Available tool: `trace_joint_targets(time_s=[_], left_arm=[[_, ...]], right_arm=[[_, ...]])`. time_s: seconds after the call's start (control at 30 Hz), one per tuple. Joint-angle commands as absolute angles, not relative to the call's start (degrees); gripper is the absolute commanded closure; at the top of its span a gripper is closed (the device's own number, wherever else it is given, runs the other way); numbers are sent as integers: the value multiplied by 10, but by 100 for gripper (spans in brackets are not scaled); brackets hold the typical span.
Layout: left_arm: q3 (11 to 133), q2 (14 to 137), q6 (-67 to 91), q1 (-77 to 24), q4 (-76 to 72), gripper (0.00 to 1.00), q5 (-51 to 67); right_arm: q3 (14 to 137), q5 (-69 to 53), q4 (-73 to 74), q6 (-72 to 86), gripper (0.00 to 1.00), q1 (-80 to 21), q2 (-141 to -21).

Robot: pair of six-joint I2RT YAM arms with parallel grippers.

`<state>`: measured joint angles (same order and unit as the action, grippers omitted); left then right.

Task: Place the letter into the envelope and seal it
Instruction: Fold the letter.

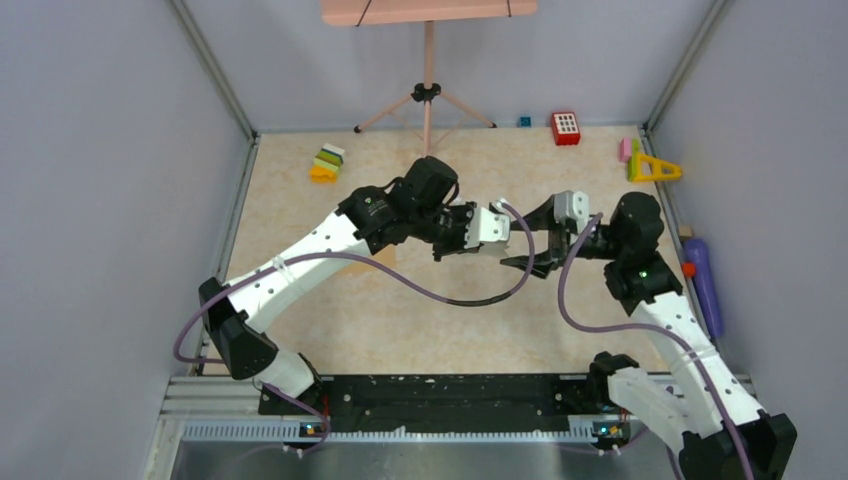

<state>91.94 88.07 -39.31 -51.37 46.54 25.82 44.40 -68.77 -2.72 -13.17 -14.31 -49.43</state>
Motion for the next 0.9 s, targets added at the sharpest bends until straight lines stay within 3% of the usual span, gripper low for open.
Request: trace_joint_targets(time_s=[0.0,0.23,0.3,0.33,0.47,0.53,0.6,0.73,0.87], left_arm=[[923,867,-402,-515,459,100,264],[926,867,-396,-516,457,100,265],[928,867,-392,-515,455,100,268],[930,868,-390,-515,454,100,268],[937,869,-384,-515,455,100,273],[938,870,-384,-515,456,91,275],[939,870,-382,-515,457,79,279],[952,870,-359,-515,459,42,288],[977,872,-325,-510,455,37,308]], right_arm=[[439,-679,-35,-152,36,-135,-498],[395,-712,-112,-116,31,-137,-511],[393,-712,-111,-122,36,-139,-512],[392,-711,-106,-129,43,-140,-512],[390,-703,-100,-141,86,-142,-513],[390,-701,-104,-138,100,-143,-514],[390,-698,-105,-137,100,-143,-512],[389,-698,-104,-139,100,-143,-512],[388,-698,-101,-144,100,-143,-512]])
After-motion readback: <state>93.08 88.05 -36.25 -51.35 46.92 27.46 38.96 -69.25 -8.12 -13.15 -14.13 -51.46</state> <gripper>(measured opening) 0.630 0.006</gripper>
